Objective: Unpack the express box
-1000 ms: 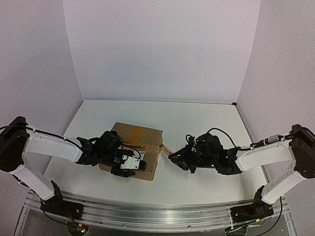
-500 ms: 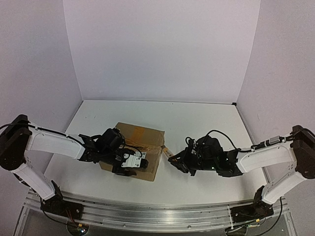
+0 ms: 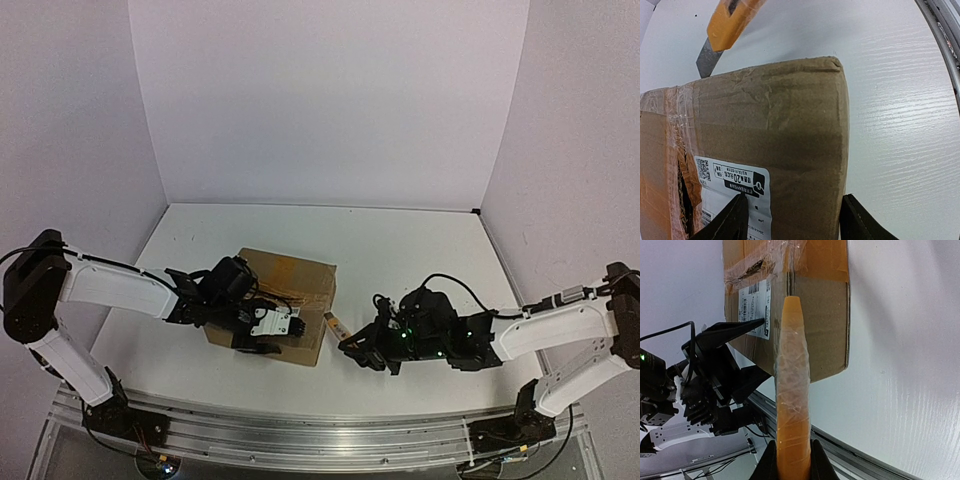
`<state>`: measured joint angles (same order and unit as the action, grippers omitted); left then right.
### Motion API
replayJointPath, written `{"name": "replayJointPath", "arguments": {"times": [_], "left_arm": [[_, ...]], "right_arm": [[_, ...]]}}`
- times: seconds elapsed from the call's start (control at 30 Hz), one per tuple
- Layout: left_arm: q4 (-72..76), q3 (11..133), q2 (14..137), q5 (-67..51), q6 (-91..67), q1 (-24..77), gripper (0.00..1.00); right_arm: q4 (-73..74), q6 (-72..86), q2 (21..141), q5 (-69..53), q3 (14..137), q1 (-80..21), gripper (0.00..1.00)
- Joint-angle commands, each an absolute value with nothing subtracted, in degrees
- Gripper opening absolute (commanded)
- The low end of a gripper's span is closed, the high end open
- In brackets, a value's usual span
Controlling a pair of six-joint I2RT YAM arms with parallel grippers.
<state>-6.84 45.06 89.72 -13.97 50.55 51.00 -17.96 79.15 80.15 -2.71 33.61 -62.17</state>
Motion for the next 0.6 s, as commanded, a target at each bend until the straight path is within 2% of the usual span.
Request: {"name": "replayJointPath", "arguments": {"times": [0.0,0.3,0.57], "left_arm": [[-10.87,44.78,93.73,-10.66,46.01,49.22,0.59],[-10.30,44.57,93.95,-10.55,46.79,48.97,0.59],[-9.97,44.22,93.97,-10.82,47.30,48.70,0.59]], "right_arm": [[-17.23,78.97,79.15,-17.17,34.53,-66.10,0.00],[-16.59,80.54,78.53,-17.14,34.59,-68.99,0.00],[-9.41,81.90,73.45,-14.91,34.43,-71.55,0.00]]}}
